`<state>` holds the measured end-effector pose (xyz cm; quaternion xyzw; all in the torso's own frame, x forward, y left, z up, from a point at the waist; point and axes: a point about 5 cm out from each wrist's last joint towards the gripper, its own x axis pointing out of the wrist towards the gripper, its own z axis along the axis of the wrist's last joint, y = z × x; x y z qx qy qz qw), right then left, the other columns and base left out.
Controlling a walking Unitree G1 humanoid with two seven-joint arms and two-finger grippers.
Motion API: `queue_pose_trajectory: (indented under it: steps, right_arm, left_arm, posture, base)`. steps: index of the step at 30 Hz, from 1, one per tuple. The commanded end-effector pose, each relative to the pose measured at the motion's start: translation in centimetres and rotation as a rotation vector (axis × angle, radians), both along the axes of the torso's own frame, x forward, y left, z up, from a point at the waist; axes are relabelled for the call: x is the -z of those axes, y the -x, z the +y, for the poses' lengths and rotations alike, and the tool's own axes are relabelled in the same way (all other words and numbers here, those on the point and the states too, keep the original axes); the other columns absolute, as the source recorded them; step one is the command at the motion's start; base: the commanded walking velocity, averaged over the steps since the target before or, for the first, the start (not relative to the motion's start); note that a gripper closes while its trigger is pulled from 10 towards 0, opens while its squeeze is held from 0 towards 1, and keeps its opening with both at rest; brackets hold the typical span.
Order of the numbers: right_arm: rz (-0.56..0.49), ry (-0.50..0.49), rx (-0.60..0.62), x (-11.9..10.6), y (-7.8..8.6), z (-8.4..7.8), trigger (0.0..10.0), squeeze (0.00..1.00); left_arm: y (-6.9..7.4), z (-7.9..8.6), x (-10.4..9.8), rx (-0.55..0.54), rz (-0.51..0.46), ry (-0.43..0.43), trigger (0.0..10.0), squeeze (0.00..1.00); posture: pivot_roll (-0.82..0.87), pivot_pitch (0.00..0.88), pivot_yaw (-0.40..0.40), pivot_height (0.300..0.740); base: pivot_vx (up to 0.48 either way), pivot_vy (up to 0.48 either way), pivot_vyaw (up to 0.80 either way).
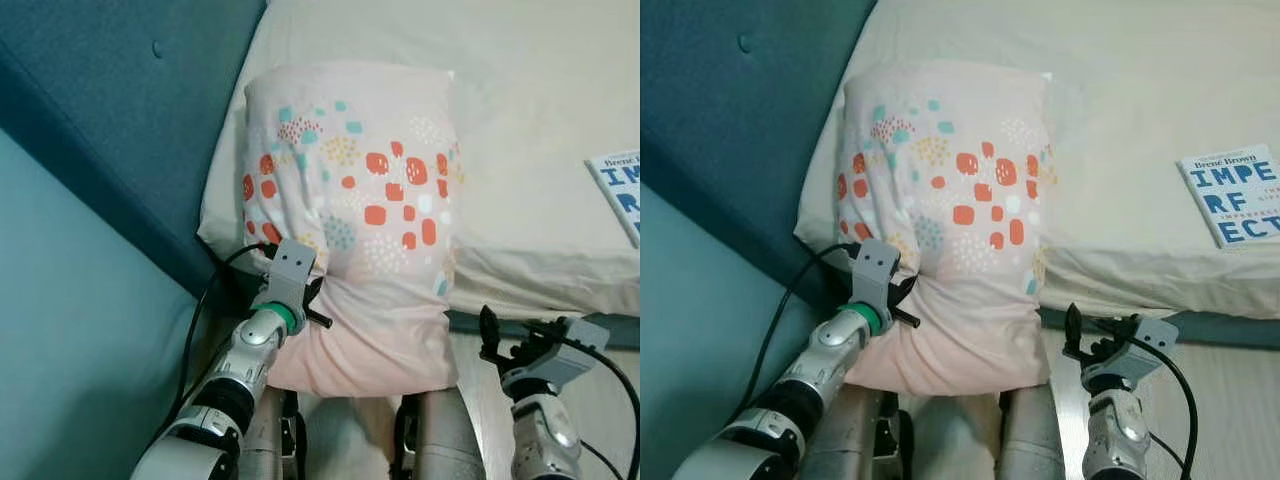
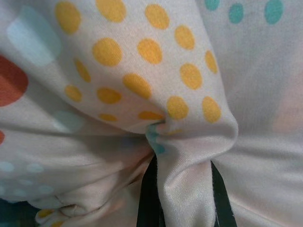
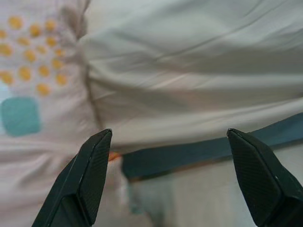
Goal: Clean up the room
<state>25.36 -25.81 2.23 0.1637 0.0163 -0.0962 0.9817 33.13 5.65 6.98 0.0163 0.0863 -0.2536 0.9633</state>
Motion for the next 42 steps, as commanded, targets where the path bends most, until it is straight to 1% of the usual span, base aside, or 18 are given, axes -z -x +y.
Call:
queue_pose_trajectory:
  steps: [1, 2, 9, 12, 14, 17, 18, 19, 20, 21, 23, 25, 26, 28, 33, 36, 37, 42]
  right_arm:
    - [0.044, -0.045, -0.014, 1.2, 0.8, 0.4, 10.0, 0.0]
    - [0.047, -0.062, -0.042, 1.3, 0.6, 0.7, 10.0, 1.0]
    - [0.057, -0.077, -0.079, 1.5, 0.2, 1.3, 10.0, 1.0]
    - [0.06, -0.177, -0.152, 1.9, -0.3, 2.3, 10.0, 1.0]
    - [0.06, -0.177, -0.152, 1.9, -0.3, 2.3, 10.0, 1.0]
    - [0.073, -0.263, -0.288, 2.2, -0.7, 3.9, 10.0, 1.0]
    - [0.078, -0.313, -0.357, 2.2, -0.9, 4.8, 10.0, 0.29]
    - [0.078, -0.313, -0.357, 2.2, -0.9, 4.8, 10.0, 0.29]
    - [0.08, -0.346, -0.4, 2.3, -0.9, 5.5, 10.0, 0.29]
    - [0.074, -0.4, -0.441, 2.3, -1.1, 6.2, 10.0, 0.0]
    - [0.069, -0.432, -0.464, 2.3, -1.1, 6.7, 10.0, 0.0]
    - [0.044, -0.535, -0.539, 2.0, -1.5, 8.2, 10.0, 0.0]
    - [0.044, -0.535, -0.539, 2.0, -1.5, 8.2, 10.0, 0.0]
    - [0.035, -0.589, -0.607, 1.8, -1.6, 9.5, 10.0, 0.0]
    - [0.042, -0.574, -0.682, 1.6, -1.8, 10.6, 10.0, 0.0]
    - [0.03, -0.547, -0.677, 1.3, -2.0, 10.6, 10.0, 0.0]
    - [-0.005, -0.457, -0.648, 0.5, -2.7, 10.2, 10.0, 0.0]
    - [-0.028, -0.424, -0.624, 0.0, -3.2, 9.8, 10.0, 0.0]
  left_arm:
    - [0.0, 0.0, 0.0, 0.01, 0.007, -0.004, 10.0, 0.0]
    - [-0.1, 0.1, -0.2, 0.012, 0.002, -0.009, 10.0, 0.0]
    - [-0.3, 0.3, -0.5, 0.012, -0.013, -0.017, 10.0, 0.0]
    - [-0.5, 0.7, -1.0, 0.008, -0.033, -0.02, 10.0, 0.0]
    - [-0.5, 0.7, -1.0, 0.008, -0.033, -0.02, 10.0, 0.0]
    - [-0.6, 0.8, -1.1, 0.004, -0.038, -0.022, 10.0, 0.0]
    - [-0.6, 0.8, -1.2, 0.003, -0.04, -0.022, 10.0, 0.0]
    - [-0.6, 0.8, -1.2, 0.003, -0.04, -0.022, 10.0, 0.0]
    - [-0.6, 0.7, -1.2, 0.003, -0.04, -0.021, 10.0, 0.0]
    - [-0.6, 0.6, -1.3, 0.003, -0.041, -0.02, 10.0, 0.0]
    - [-0.6, 0.6, -1.3, 0.003, -0.041, -0.02, 10.0, 0.0]
    - [-0.6, 0.4, -1.4, 0.004, -0.041, -0.016, 10.0, 0.0]
    - [-0.6, 0.4, -1.4, 0.004, -0.041, -0.016, 10.0, 0.0]
    - [-0.6, 0.3, -1.4, 0.007, -0.04, -0.011, 10.0, 0.0]
    - [-0.4, 0.0, -1.4, 0.016, -0.036, -0.006, 10.0, 0.0]
    - [-0.3, -0.1, -1.4, 0.02, -0.034, -0.003, 10.0, 0.0]
    - [-0.1, -0.6, -1.3, 0.033, -0.031, 0.006, 10.0, 0.0]
    - [0.1, -0.9, -1.3, 0.043, -0.028, 0.011, 10.0, 0.0]
  posture:
    - [0.11, 0.252, 0.173, 0.631]
    - [0.13, 0.262, 0.182, 0.631]
    - [0.17, 0.281, 0.196, 0.631]
    - [0.19, 0.29, 0.207, 0.631]
    - [0.19, 0.29, 0.207, 0.631]
    - [0.19, 0.287, 0.208, 0.631]
    - [0.19, 0.286, 0.207, 0.631]
    - [0.19, 0.286, 0.207, 0.631]
    - [0.19, 0.286, 0.207, 0.631]
    - [0.19, 0.286, 0.206, 0.631]
    - [0.19, 0.286, 0.206, 0.631]
    - [0.19, 0.283, 0.204, 0.631]
    - [0.19, 0.283, 0.204, 0.631]
    - [0.19, 0.283, 0.205, 0.631]
    - [0.19, 0.282, 0.208, 0.631]
    - [0.19, 0.283, 0.208, 0.631]
    - [0.19, 0.282, 0.21, 0.631]
    - [0.19, 0.279, 0.21, 0.631]
  base:
    - [0.0, 0.0, 0.0]
    - [0.0, 0.0, 0.0]
    - [0.0, 0.0, 0.0]
    - [0.0, 0.0, 0.0]
    - [0.0, 0.0, 0.0]
    - [0.0, 0.0, 0.0]
    - [0.0, 0.0, 0.0]
    - [0.0, 0.0, 0.0]
    - [0.0, 0.0, 0.0]
    - [0.0, 0.0, 0.0]
    - [0.0, 0.0, 0.0]
    - [0.0, 0.0, 0.0]
    - [0.0, 0.0, 0.0]
    - [0.0, 0.0, 0.0]
    - [0.0, 0.0, 0.0]
    - [0.0, 0.0, 0.0]
    - [0.0, 0.0, 0.0]
    - [0.0, 0.0, 0.0]
